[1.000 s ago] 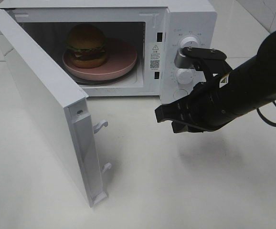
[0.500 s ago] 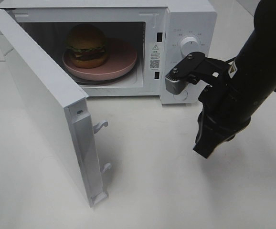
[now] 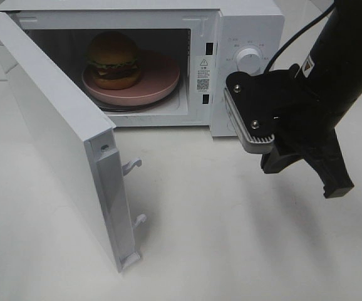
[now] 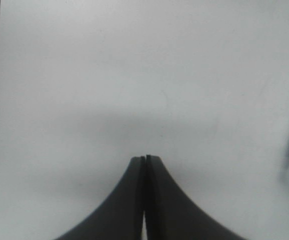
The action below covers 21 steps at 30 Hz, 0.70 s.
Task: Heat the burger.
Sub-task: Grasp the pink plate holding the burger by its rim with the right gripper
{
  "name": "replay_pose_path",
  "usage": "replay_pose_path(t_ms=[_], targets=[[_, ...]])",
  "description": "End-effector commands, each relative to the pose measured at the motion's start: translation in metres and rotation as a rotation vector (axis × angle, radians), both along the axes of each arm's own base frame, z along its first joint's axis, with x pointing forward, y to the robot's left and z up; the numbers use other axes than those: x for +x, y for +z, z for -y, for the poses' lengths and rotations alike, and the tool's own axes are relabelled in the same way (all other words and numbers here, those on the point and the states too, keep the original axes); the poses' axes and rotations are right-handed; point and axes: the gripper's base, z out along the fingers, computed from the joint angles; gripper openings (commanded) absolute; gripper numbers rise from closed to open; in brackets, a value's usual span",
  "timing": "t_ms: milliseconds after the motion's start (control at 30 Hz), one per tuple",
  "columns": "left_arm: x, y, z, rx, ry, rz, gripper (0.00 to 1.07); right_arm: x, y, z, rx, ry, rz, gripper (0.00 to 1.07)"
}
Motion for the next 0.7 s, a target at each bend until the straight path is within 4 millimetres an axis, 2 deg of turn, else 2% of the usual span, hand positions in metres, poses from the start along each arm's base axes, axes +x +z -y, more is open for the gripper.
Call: replay_pose_path(t_ms=[33,167,200,233,267,333,367,400,433,467,533,700], targets=[[-0.002,-0.001,0.001,-0.009,-0.002,0.009,0.88,0.006,0.009,-0.002,-0.007,0.100,0.079,0.06],[-0.002,-0.001,0.001,-0.009,-0.002,0.009,0.88,0.009,0.013,-0.004,0.011,0.120,0.137,0.14],[-0.002,-0.001,0.001,-0.009,-0.002,0.009,0.88,0.011,0.014,-0.004,0.013,0.134,0.169,0.23],[-0.002,-0.001,0.001,-0.009,-0.002,0.009,0.88,0.013,0.015,-0.005,0.018,0.132,0.194,0.27],[-0.002,-0.001,0.001,-0.009,-0.002,0.009,0.88,0.013,0.015,-0.005,0.018,0.132,0.194,0.27],[-0.002,-0.001,0.001,-0.009,-0.002,0.009,0.88,0.015,0.016,-0.005,0.033,0.110,0.209,0.55],[-0.002,-0.001,0.001,-0.009,-0.002,0.009,0.88,0.015,0.016,-0.005,0.033,0.110,0.209,0.55],[-0.002,-0.001,0.001,-0.009,-0.002,0.009,0.88,0.015,0.016,-0.005,0.038,0.096,0.209,0.64],[-0.002,-0.001,0.001,-0.009,-0.002,0.009,0.88,0.015,0.017,-0.005,0.058,0.040,0.195,0.82],[-0.002,-0.001,0.001,-0.009,-0.002,0.009,0.88,0.015,0.017,-0.005,0.058,0.040,0.195,0.82],[-0.002,-0.001,0.001,-0.009,-0.002,0.009,0.88,0.017,0.018,-0.006,0.085,-0.025,0.204,0.98],[-0.002,-0.001,0.001,-0.009,-0.002,0.009,0.88,0.021,0.019,-0.005,0.072,-0.015,0.255,1.02]])
